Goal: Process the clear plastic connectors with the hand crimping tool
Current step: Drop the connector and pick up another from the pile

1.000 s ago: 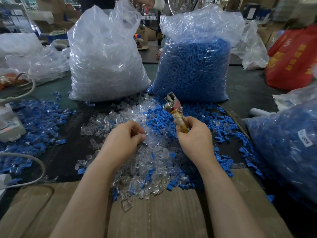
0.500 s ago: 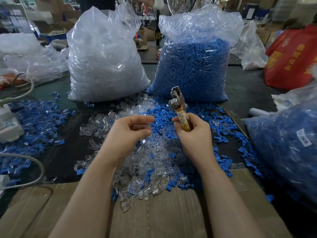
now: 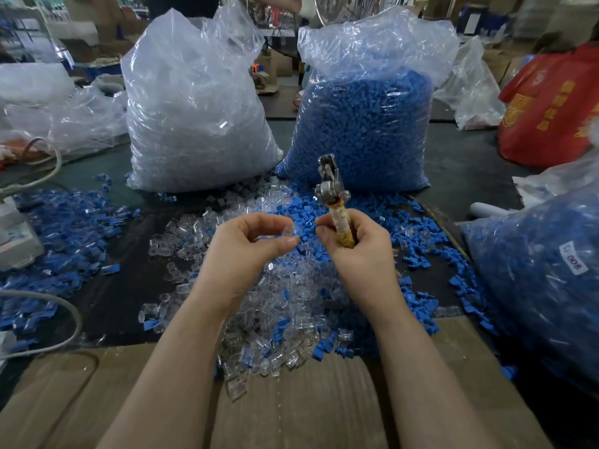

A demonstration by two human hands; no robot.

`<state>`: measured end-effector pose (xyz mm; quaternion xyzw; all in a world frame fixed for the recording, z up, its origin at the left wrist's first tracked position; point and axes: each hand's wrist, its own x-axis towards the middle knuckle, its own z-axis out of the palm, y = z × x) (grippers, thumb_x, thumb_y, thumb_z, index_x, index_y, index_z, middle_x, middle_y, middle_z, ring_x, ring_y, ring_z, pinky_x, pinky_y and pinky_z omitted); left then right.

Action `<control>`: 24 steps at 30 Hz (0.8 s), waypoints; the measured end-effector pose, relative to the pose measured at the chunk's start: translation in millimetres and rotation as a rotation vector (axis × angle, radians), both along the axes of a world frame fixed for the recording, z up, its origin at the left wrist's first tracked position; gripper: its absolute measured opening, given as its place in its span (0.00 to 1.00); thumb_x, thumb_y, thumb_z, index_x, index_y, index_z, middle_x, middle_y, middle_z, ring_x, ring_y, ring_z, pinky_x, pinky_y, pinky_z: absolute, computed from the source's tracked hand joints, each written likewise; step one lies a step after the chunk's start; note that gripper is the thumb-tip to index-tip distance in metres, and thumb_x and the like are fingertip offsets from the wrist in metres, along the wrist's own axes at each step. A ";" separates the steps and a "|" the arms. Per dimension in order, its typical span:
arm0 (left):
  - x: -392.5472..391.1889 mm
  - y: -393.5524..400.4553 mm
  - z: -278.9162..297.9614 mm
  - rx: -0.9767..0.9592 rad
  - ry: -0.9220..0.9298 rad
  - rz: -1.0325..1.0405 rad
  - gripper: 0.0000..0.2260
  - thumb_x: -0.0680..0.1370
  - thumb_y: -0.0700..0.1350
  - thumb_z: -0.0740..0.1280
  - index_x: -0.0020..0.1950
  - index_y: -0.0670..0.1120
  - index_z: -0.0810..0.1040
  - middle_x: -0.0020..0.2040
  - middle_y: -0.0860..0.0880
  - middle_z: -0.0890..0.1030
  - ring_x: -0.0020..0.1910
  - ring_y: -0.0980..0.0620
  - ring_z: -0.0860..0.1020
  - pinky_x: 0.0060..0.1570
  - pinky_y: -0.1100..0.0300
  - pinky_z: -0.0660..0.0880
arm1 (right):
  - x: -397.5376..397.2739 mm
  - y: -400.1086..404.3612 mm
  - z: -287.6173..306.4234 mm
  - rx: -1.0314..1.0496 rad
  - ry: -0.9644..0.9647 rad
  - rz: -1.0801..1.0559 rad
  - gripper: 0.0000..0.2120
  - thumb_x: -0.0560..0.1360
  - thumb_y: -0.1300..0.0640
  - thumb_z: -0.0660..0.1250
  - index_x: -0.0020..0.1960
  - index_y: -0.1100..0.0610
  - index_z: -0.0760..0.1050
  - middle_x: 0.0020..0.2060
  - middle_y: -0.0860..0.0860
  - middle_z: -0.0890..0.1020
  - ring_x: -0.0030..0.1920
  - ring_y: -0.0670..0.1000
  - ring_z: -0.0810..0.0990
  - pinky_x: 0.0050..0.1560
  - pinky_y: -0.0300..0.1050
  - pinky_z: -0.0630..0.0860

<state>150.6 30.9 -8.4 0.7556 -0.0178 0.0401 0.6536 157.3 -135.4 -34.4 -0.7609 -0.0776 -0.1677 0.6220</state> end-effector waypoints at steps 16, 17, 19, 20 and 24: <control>-1.3 -10.9 -5.5 0.003 -0.061 0.025 0.13 0.68 0.33 0.77 0.48 0.45 0.82 0.40 0.51 0.86 0.38 0.57 0.84 0.39 0.69 0.77 | 0.8 1.3 0.2 -0.007 -0.011 0.031 0.04 0.76 0.60 0.72 0.44 0.53 0.78 0.34 0.46 0.79 0.35 0.42 0.76 0.39 0.38 0.75; -1.4 -11.2 -5.6 0.002 -0.063 0.025 0.13 0.68 0.33 0.78 0.47 0.46 0.82 0.40 0.51 0.86 0.39 0.57 0.84 0.39 0.70 0.77 | 0.5 1.3 -0.2 -0.009 -0.012 0.029 0.04 0.76 0.60 0.72 0.44 0.55 0.78 0.34 0.48 0.79 0.35 0.43 0.75 0.39 0.42 0.75; -1.5 -12.0 -5.4 0.001 -0.069 0.027 0.13 0.67 0.33 0.78 0.46 0.47 0.82 0.40 0.51 0.86 0.38 0.57 0.84 0.39 0.70 0.77 | -0.4 1.4 -0.1 -0.011 -0.021 0.024 0.04 0.76 0.60 0.72 0.44 0.56 0.77 0.35 0.53 0.79 0.35 0.48 0.74 0.39 0.48 0.75; -1.3 -12.6 -5.3 0.000 -0.075 0.032 0.13 0.67 0.33 0.78 0.46 0.47 0.82 0.40 0.51 0.86 0.38 0.57 0.84 0.39 0.70 0.77 | -0.6 1.5 0.0 -0.010 -0.030 0.022 0.04 0.76 0.60 0.72 0.44 0.57 0.77 0.35 0.54 0.78 0.35 0.51 0.74 0.40 0.49 0.75; -1.3 -15.2 -6.0 0.001 -0.098 0.085 0.13 0.66 0.32 0.79 0.45 0.46 0.82 0.39 0.50 0.85 0.38 0.56 0.83 0.38 0.67 0.78 | -1.2 2.1 0.2 -0.013 -0.048 0.017 0.05 0.76 0.60 0.72 0.45 0.59 0.76 0.36 0.56 0.78 0.37 0.56 0.75 0.39 0.50 0.74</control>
